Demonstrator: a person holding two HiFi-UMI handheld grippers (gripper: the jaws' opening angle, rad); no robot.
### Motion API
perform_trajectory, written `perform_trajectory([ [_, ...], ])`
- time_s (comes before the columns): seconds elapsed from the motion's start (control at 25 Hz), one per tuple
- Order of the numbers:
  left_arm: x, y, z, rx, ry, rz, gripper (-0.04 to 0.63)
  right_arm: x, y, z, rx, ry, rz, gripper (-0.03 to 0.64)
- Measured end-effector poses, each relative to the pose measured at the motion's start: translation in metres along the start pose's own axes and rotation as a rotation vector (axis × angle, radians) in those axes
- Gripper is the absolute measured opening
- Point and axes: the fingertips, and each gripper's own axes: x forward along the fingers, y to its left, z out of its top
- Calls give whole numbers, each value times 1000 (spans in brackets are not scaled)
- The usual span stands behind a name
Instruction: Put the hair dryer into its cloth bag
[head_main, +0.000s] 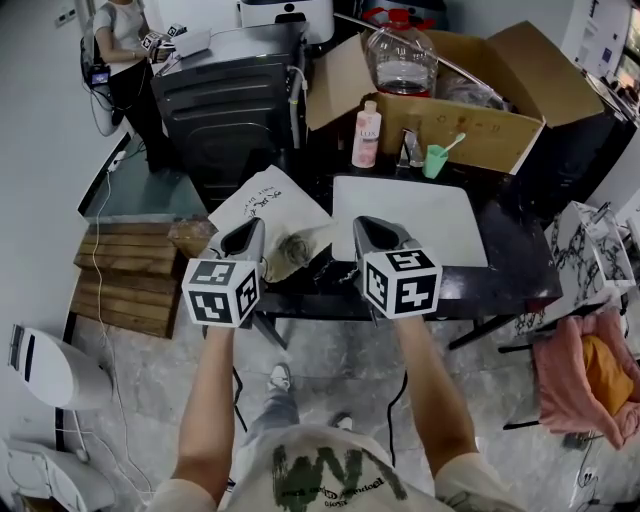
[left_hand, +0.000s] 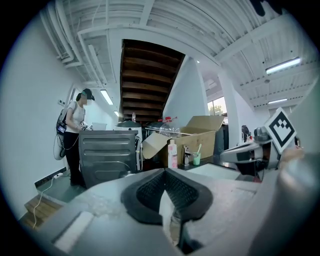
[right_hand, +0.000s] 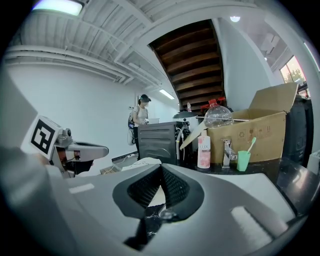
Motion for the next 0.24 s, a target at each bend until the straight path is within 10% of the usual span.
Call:
perform_trajectory([
  [0.24,0,-5,-3,-3,12,-7,5,0,1,-3,4,5,6,-2],
])
